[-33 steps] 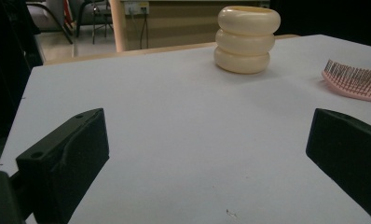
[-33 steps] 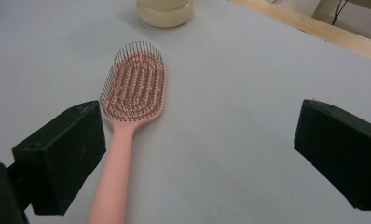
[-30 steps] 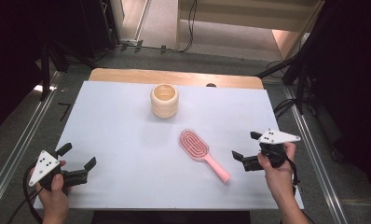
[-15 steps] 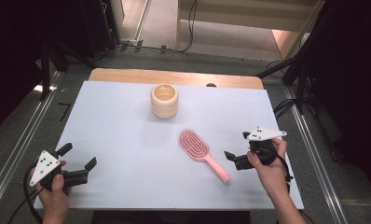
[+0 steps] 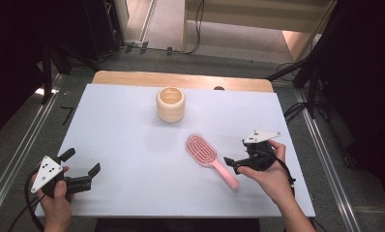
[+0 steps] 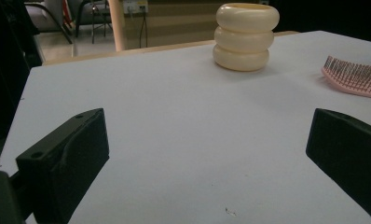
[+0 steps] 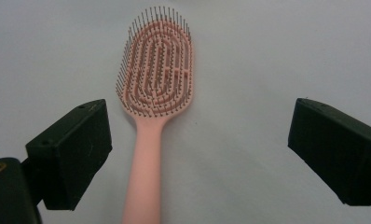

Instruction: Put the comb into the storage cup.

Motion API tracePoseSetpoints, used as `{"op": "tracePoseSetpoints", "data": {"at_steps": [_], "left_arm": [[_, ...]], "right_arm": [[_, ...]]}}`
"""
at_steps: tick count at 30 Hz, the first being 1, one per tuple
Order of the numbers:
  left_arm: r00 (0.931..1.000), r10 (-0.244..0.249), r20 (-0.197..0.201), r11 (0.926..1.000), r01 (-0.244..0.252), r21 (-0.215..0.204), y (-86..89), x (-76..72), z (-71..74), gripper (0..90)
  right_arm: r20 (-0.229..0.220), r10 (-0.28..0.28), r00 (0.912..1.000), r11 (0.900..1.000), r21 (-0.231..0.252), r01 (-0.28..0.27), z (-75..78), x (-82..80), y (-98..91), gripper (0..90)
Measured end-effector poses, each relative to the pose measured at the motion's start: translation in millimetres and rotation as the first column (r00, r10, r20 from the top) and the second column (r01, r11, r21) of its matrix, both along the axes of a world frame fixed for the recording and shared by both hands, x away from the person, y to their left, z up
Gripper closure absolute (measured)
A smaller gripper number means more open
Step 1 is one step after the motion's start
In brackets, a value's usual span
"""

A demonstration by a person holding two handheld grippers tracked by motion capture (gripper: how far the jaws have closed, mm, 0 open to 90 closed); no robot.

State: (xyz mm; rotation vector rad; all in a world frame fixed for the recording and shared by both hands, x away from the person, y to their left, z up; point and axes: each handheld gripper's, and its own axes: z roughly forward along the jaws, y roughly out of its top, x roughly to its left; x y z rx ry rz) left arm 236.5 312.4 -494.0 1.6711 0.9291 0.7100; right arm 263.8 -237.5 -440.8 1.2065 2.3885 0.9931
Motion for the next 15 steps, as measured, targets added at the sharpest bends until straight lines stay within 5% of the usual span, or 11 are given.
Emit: {"op": "tracePoseSetpoints", "data": {"at_steps": [15], "left_arm": [[1.0000, -0.003, 0.001, 1.0000, 0.003, 0.003, -0.4, 0.1, -0.1, 0.0]], "right_arm": [[-0.118, -0.001, 0.9930, 0.9983, -0.059, -0.006, -11.4, 8.4, 23.0, 13.6]]}}
